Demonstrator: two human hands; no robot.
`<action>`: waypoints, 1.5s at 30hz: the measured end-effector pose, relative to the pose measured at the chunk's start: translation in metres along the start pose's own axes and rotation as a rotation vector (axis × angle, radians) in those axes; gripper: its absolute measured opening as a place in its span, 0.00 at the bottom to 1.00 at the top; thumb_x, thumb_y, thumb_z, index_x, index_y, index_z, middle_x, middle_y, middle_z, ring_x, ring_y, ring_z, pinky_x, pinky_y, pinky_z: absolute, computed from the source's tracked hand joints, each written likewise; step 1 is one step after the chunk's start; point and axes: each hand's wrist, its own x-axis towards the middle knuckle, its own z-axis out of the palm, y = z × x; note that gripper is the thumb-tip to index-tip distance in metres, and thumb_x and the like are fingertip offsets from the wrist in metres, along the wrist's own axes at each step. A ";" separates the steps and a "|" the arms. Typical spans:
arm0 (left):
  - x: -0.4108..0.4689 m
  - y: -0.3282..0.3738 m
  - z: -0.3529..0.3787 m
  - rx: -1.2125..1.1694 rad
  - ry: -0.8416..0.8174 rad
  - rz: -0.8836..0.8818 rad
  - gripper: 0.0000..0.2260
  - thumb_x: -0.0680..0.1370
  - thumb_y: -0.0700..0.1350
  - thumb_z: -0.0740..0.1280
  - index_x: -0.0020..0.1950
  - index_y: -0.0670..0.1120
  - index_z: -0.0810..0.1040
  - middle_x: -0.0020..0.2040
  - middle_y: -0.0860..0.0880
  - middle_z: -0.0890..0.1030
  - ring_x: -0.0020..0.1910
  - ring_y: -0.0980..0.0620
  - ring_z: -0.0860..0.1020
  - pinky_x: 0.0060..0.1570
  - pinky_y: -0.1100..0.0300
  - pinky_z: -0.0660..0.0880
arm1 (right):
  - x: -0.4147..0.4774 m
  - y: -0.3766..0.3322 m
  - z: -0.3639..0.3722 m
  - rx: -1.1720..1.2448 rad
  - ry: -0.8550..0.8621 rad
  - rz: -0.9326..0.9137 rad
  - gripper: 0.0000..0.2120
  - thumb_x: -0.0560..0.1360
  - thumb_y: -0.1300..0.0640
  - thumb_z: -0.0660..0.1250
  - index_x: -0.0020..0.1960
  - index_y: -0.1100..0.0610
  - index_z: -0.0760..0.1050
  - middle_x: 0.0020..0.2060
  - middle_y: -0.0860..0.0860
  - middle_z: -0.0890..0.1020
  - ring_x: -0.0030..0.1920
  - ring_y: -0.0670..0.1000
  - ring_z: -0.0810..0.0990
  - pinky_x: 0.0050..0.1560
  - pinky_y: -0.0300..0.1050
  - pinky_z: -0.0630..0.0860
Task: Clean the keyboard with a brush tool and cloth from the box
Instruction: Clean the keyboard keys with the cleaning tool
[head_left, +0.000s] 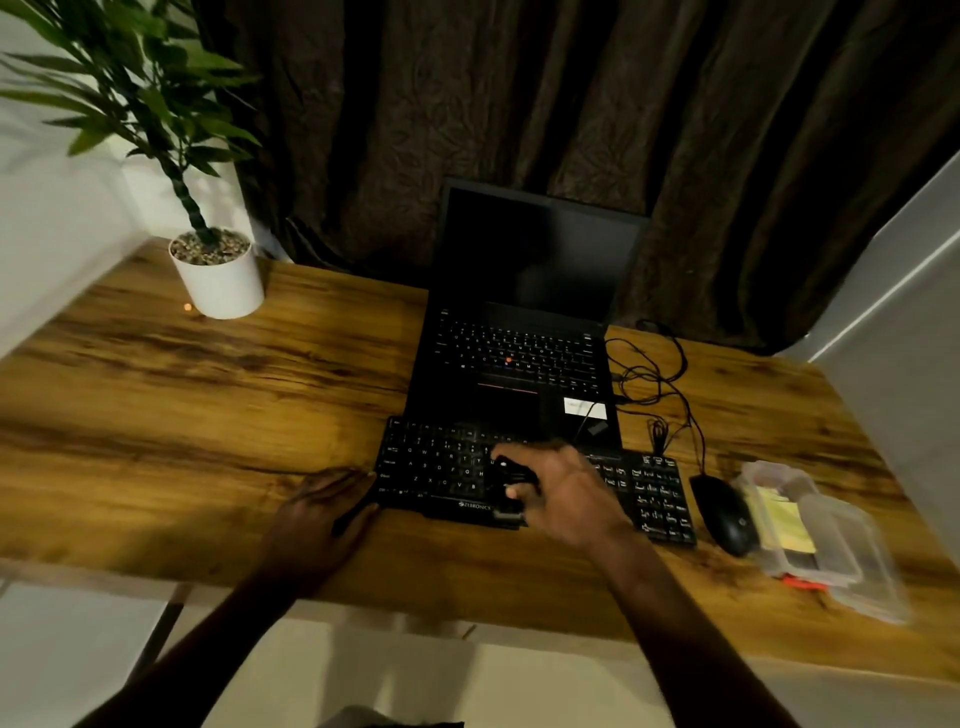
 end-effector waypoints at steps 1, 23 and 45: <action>0.000 -0.001 0.001 0.000 -0.001 0.005 0.24 0.83 0.59 0.56 0.63 0.45 0.83 0.59 0.46 0.84 0.60 0.46 0.81 0.61 0.54 0.73 | 0.002 -0.009 0.004 0.012 -0.003 -0.021 0.28 0.78 0.52 0.68 0.72 0.34 0.61 0.64 0.58 0.74 0.56 0.54 0.77 0.59 0.53 0.78; 0.000 -0.003 0.003 -0.012 -0.008 -0.022 0.26 0.83 0.62 0.53 0.64 0.47 0.82 0.59 0.47 0.84 0.61 0.49 0.78 0.61 0.57 0.70 | 0.017 -0.044 0.006 0.097 -0.039 -0.124 0.26 0.76 0.53 0.71 0.71 0.39 0.68 0.67 0.53 0.75 0.35 0.41 0.71 0.42 0.36 0.76; 0.003 0.003 -0.004 0.010 0.004 -0.024 0.28 0.83 0.63 0.51 0.61 0.47 0.84 0.58 0.48 0.85 0.61 0.50 0.77 0.60 0.56 0.69 | 0.012 -0.065 -0.015 0.035 -0.059 -0.135 0.25 0.77 0.57 0.71 0.71 0.45 0.71 0.66 0.53 0.77 0.51 0.53 0.82 0.55 0.43 0.79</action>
